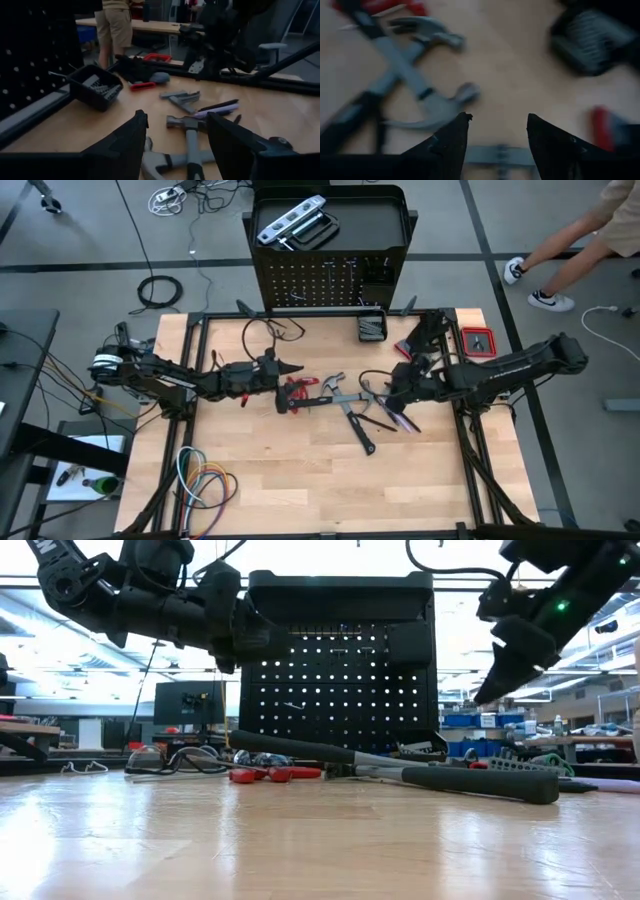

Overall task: Hang tools onto peg board
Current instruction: Remove the terminal block from the bottom basket of the peg board

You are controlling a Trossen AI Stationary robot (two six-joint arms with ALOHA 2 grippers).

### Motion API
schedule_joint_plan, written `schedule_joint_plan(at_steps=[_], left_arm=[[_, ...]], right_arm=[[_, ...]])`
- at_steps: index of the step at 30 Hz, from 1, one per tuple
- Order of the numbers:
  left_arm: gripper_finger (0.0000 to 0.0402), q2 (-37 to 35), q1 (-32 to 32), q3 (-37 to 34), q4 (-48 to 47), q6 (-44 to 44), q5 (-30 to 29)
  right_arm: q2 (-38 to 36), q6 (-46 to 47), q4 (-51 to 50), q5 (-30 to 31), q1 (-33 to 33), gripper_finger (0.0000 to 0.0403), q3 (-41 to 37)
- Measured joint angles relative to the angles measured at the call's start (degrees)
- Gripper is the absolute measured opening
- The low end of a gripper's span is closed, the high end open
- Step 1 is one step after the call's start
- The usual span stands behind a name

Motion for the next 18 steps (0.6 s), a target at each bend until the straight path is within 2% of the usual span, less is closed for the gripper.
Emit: schedule_joint_plan(at_steps=[4, 8, 10, 14, 16, 18], left_arm=[[0.0206, 0.0, 0.0, -0.02, 0.06, -3.88, 1.47], [0.0206, 0.02, 0.0, -0.01, 3.97, -6.39, 0.65], [0.0206, 0.68, 0.0, 0.02, 8.93, -6.33, -2.02], [0.0206, 4.46, 0.42, 1.67, 21.39, -5.08, -11.54], [0.0206, 7.77, 0.94, 3.43, 25.94, -1.71, -14.89], [0.0206, 12.07, 1.68, 5.63, 27.51, 1.02, -15.97]], right_arm=[[1.64, 1.29, 8.67, -5.17, 0.0, 0.0201, -1.72], [3.99, -2.39, 17.47, -4.11, -0.21, 0.0194, -3.52], [5.45, -4.81, 18.77, -1.74, -0.95, 0.0189, -3.96], [8.55, -9.05, 19.21, 5.33, -4.23, 0.0177, -4.07], [9.83, -11.63, 20.51, 5.56, -7.5, 0.0171, -3.75], [11.01, -14.67, 21.98, 2.87, -11.21, 0.0166, -3.16]])
